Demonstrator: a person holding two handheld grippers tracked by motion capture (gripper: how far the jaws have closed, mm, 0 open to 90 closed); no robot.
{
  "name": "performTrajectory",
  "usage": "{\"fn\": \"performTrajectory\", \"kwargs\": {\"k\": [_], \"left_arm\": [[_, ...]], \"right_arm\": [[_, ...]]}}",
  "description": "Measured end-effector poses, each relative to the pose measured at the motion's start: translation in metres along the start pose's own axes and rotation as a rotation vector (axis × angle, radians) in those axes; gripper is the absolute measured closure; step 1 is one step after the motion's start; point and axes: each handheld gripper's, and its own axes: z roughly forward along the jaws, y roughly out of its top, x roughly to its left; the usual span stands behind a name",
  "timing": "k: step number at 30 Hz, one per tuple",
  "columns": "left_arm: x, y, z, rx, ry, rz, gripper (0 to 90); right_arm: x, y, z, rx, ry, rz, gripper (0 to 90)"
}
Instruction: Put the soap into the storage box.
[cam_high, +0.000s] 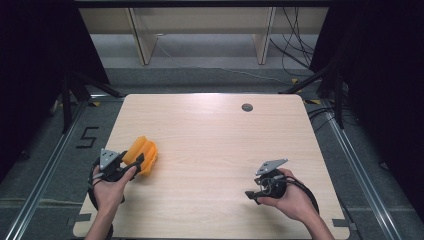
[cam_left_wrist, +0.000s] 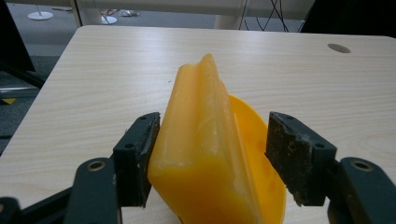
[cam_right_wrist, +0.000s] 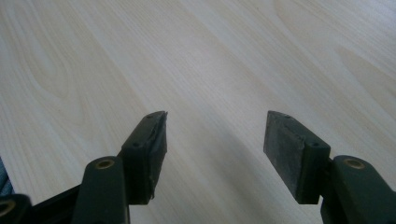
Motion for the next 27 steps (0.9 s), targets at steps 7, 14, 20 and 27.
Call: {"fn": "performTrajectory", "kwargs": {"k": [7,14,20,27], "left_arm": [[0.003,0.003,-0.002,0.01,0.004,0.015,30.0],[0.013,0.006,-0.019,0.03,-0.051,0.032,26.6],[0.027,0.0,-0.043,0.035,-0.089,0.038,25.9],[0.046,-0.031,-0.07,0.064,-0.122,0.012,26.2]], "right_arm": [[-0.001,0.0,0.0,0.002,0.003,-0.007,40.0],[-0.002,-0.002,0.0,-0.005,-0.003,-0.015,39.8],[-0.003,-0.005,0.0,-0.018,-0.008,0.016,39.8],[-0.006,-0.009,-0.004,-0.052,-0.036,0.009,39.8]]}}
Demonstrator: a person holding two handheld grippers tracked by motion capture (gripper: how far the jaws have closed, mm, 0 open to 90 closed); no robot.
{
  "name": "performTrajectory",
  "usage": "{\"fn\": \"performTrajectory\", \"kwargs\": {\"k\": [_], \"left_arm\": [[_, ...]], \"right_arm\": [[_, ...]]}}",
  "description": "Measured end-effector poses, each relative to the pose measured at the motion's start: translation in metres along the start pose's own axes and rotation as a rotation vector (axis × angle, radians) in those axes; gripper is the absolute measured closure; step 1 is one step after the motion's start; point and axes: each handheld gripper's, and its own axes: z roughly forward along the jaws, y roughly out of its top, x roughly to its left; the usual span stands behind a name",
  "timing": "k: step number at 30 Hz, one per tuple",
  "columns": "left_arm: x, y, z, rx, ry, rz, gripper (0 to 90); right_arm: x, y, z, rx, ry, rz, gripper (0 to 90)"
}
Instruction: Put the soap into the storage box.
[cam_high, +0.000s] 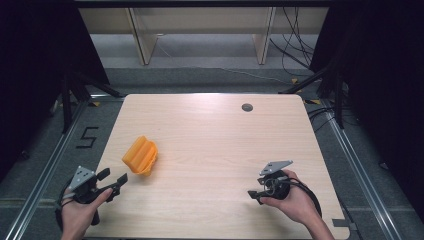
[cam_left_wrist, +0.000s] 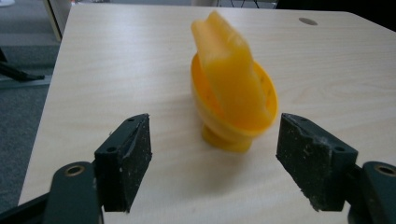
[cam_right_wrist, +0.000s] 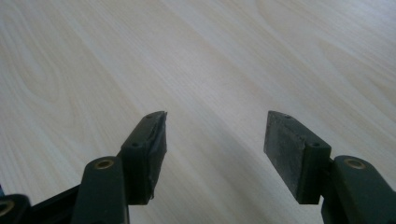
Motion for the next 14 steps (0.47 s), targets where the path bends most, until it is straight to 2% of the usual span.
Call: {"fn": "performTrajectory", "kwargs": {"k": [1,2,3,4,5,7,8,9,10,12,14], "left_arm": [[0.001,-0.005,-0.003,0.001,-0.006,-0.018,26.2],[0.003,-0.011,-0.004,0.0,-0.019,-0.039,26.8],[0.003,-0.016,-0.005,0.032,-0.076,-0.093,27.5],[0.003,-0.016,-0.005,0.032,-0.076,-0.093,26.8],[0.004,-0.015,-0.006,0.024,-0.098,-0.104,26.8],[0.003,-0.014,-0.002,0.018,-0.105,-0.101,27.1],[0.002,-0.015,0.0,0.04,-0.096,-0.091,27.2],[0.002,-0.015,0.0,0.04,-0.096,-0.091,27.2],[0.0,-0.015,0.001,0.039,-0.102,-0.082,27.2],[-0.002,-0.015,0.001,0.041,-0.106,-0.066,27.2],[-0.003,-0.015,0.002,0.043,-0.104,-0.069,27.2]], "right_arm": [[0.0,-0.002,0.001,-0.014,-0.023,0.022,39.8],[0.0,-0.002,0.001,-0.032,-0.023,0.016,39.9],[-0.003,-0.003,-0.001,-0.043,-0.037,0.017,40.8],[-0.003,-0.003,-0.001,-0.043,-0.037,0.017,40.8],[-0.005,-0.003,-0.001,-0.092,-0.072,0.033,40.9],[-0.007,-0.002,-0.003,-0.097,-0.073,0.047,41.1],[-0.009,-0.002,-0.005,-0.129,-0.09,0.062,41.4],[-0.009,-0.002,-0.005,-0.129,-0.09,0.062,41.4],[-0.01,-0.002,-0.007,-0.159,-0.106,0.069,42.6],[-0.011,-0.002,-0.009,-0.163,-0.118,0.072,44.5],[-0.011,-0.002,-0.01,-0.166,-0.111,0.084,45.2]]}}
